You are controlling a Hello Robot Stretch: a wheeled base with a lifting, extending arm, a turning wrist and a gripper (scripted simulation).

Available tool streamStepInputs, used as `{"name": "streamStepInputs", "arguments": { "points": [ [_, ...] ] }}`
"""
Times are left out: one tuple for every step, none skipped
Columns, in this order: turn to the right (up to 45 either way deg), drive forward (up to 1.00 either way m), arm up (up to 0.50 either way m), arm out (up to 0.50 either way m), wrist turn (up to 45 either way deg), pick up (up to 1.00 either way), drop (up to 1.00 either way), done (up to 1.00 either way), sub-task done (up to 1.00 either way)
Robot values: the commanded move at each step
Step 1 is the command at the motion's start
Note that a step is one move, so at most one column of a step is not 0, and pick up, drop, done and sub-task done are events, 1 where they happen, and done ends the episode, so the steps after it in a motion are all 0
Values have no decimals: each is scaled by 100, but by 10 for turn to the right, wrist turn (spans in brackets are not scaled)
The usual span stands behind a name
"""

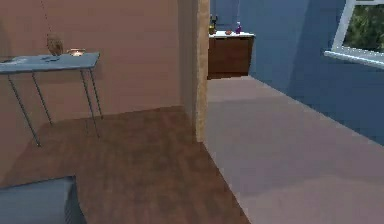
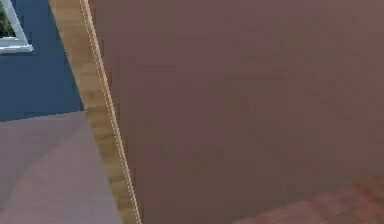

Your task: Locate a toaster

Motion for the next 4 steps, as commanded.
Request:
{"name": "streamStepInputs", "arguments": {
  "points": [
    [450,0,0,0,0,0,0,0,0],
    [270,0,0,0,0,0,0,0,0],
    [0,5,0,0,0,0,0,0,0],
    [-450,0,0,0,0,0,0,0,0]
  ]
}}
